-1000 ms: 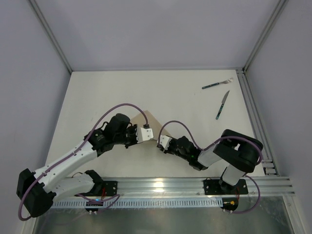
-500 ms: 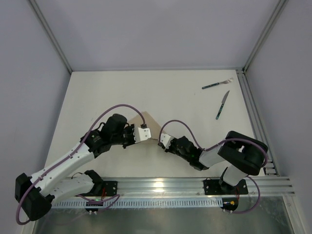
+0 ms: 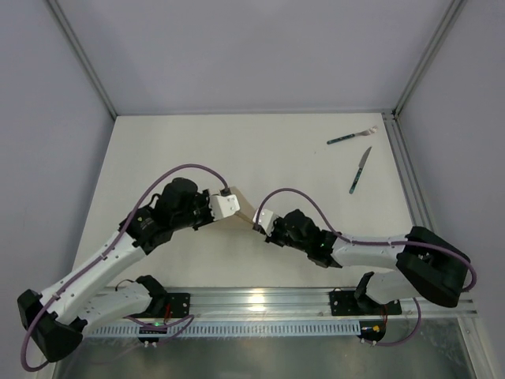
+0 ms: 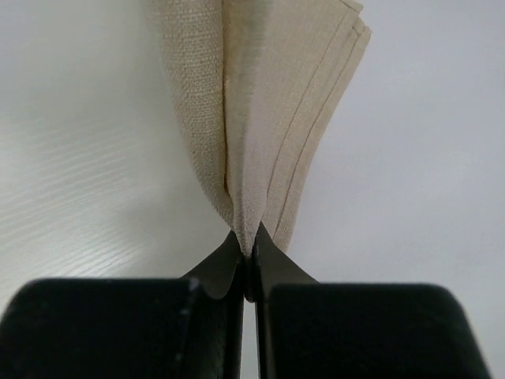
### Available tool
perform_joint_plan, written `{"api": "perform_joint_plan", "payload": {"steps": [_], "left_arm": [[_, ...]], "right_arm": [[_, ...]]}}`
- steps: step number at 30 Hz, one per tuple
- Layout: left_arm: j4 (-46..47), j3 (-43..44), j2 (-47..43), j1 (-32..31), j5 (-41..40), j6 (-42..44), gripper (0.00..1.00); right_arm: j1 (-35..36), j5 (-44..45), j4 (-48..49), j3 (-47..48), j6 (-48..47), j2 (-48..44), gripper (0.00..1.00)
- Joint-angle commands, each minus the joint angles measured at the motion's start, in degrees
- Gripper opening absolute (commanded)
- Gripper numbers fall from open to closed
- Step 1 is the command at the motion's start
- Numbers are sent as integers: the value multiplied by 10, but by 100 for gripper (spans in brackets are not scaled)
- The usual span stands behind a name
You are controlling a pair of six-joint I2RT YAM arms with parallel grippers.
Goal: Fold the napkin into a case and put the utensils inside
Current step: Turn over the upper triangle folded napkin at the center of the board.
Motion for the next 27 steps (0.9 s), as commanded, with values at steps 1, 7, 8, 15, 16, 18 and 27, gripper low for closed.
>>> {"api": "perform_joint_plan", "payload": {"steps": [1,7,8,15,16,18,27], "left_arm": [[-7,37,-24,8,-54,3,0],[4,62,-44,24,-167,13,0],[8,65,-48,28,-179,14,0],[34,81,-84,37,-290,38,0],[36,79,-94,41,-298,50,0],[39,74,-104,45,-317,60,0],[75,38,-145,81,-398,125,0]], "right_arm": [[1,-73,-152,60,26,-60,4],[0,-131,-341,176,59,-70,4],[0,-136,-366,212,66,-59,4],[1,-196,-513,364,179,13,4],[1,-221,-512,381,196,28,4],[3,-249,-490,393,233,42,4],[39,-279,-399,470,418,126,4]]}}
